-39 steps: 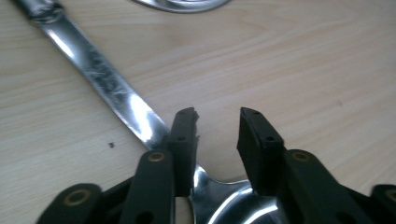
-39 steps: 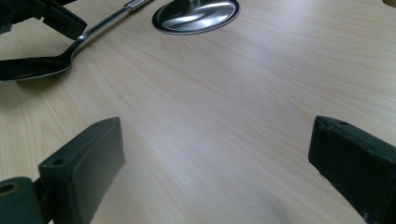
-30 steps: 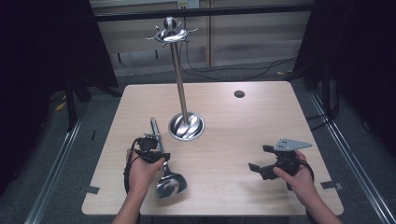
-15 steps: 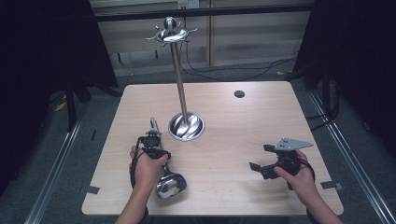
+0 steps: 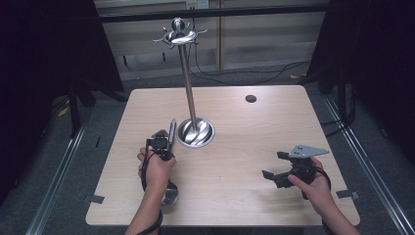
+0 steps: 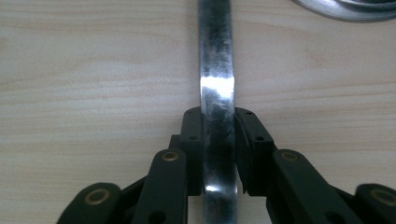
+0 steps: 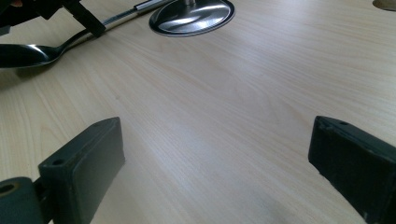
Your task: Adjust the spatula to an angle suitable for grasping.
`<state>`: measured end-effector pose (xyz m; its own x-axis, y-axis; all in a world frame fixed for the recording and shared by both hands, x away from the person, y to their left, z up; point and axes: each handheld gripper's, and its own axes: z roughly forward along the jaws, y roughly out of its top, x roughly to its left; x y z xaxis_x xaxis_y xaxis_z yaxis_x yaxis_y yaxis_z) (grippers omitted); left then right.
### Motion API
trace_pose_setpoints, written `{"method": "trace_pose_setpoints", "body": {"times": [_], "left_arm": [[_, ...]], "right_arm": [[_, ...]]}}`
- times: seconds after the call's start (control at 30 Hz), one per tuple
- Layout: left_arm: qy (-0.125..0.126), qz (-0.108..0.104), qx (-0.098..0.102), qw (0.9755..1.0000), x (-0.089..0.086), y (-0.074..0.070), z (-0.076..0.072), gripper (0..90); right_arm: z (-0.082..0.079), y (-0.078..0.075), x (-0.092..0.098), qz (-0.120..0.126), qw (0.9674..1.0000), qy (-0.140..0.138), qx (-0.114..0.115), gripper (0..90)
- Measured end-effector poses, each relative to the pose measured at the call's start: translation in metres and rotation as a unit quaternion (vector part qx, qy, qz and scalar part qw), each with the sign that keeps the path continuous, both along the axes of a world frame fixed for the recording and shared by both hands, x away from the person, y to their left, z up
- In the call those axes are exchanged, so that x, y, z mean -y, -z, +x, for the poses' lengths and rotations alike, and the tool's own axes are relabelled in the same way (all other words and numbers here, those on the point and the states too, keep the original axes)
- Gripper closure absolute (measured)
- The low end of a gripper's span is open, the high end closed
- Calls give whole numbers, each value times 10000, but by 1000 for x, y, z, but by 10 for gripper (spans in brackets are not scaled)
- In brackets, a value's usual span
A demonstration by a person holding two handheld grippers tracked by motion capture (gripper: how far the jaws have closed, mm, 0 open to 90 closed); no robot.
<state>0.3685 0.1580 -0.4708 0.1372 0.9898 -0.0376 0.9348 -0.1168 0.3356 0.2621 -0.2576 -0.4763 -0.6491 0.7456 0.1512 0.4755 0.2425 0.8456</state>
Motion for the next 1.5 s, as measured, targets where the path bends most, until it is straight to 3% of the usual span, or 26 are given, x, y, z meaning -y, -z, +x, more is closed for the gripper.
{"method": "trace_pose_setpoints", "body": {"times": [0.37,0.77,0.87,0.97,1.17,1.3,1.5], "left_arm": [[121,-355,88,9993,-17,1,0,755],[360,-781,339,9957,-30,-4,-5,755],[348,-1020,415,9933,-35,-5,-7,756],[425,-1029,586,9921,-38,-10,-10,756],[469,-1366,823,9861,-44,-22,-15,756],[531,-1450,977,9832,-48,-28,-18,755],[576,-1593,1353,9762,-52,-34,-25,755]], "right_arm": [[1,1,1,0,10000,19,12,34],[1,1,0,-14,10000,35,-19,34],[1,1,0,-14,10000,27,-14,33],[1,1,0,-13,10000,31,-13,34],[1,2,-1,-24,10000,30,-19,34],[0,2,-2,-28,10000,13,-7,34],[0,1,-1,-19,10000,29,-2,34]]}}
